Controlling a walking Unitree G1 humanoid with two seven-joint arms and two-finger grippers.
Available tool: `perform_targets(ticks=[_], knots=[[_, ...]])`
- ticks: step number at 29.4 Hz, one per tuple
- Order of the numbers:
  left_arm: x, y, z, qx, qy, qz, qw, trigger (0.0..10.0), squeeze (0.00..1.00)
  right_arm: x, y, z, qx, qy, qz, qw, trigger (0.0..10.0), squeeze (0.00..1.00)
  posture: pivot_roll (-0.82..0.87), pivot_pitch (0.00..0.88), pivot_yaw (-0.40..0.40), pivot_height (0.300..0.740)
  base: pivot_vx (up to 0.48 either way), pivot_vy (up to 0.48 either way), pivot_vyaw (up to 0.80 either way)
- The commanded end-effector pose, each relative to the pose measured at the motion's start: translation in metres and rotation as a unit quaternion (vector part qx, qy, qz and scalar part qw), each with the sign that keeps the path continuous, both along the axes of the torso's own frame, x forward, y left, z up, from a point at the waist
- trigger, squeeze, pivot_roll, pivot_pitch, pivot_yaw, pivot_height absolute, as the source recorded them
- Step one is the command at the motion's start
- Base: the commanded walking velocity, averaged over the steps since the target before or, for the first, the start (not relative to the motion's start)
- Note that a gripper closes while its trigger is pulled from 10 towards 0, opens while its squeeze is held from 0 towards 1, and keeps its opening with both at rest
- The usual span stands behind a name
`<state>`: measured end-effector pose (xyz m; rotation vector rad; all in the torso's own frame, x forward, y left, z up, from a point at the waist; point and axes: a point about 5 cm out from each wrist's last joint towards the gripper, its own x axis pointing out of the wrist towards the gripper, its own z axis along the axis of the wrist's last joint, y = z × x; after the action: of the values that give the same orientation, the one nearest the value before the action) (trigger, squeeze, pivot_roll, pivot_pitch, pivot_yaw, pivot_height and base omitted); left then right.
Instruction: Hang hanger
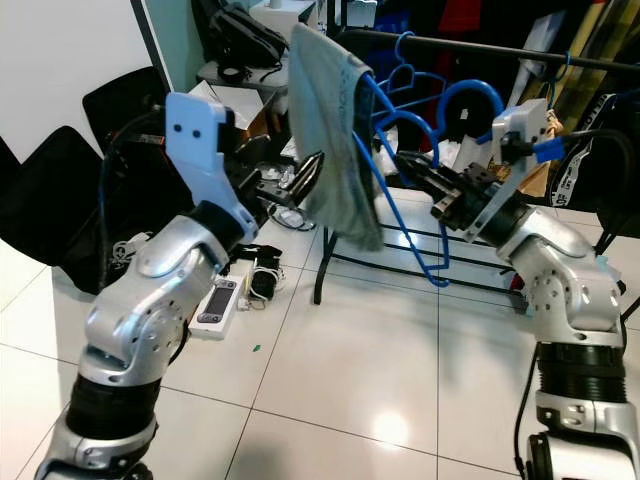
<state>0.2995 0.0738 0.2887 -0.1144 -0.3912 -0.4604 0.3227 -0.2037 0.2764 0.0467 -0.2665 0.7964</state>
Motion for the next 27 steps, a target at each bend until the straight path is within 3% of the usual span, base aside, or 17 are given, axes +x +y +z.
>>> perform_targets(ticks=[1, 14, 18, 27], knots=[[0.0, -0.005, 0.002, -0.003, -0.005, 0.002, 1.0, 10.0, 0.0, -0.002, 0.007, 0.0, 0.0, -0.003, 0.005, 1.0, 10.0, 0.0, -0.03, 0.073, -0.005, 0.74, 0.0, 0.0, 0.0], [0.001, -0.014, 0.006, -0.014, -0.016, 0.01, 1.0, 10.0, 0.0, -0.004, 0.029, -0.006, 0.016, 0.007, 0.015, 1.0, 10.0, 0.0, -0.03, 0.07, -0.001, 0.74, 0.0, 0.0, 0.0], [0.008, -0.005, 0.004, 0.009, -0.02, 0.077, 0.997, 10.0, 0.0, -0.007, 0.039, -0.007, 0.023, 0.011, 0.032, 0.999, 10.0, 0.0, -0.04, 0.073, -0.001, 0.74, 0.0, 0.0, 0.0], [0.011, -0.003, 0.005, -0.001, -0.015, 0.089, 0.996, 10.0, 0.0, -0.009, 0.044, -0.009, 0.025, 0.016, 0.038, 0.999, 10.0, 0.0, -0.04, 0.074, 0.0, 0.74, 0.0, 0.0, 0.0]])
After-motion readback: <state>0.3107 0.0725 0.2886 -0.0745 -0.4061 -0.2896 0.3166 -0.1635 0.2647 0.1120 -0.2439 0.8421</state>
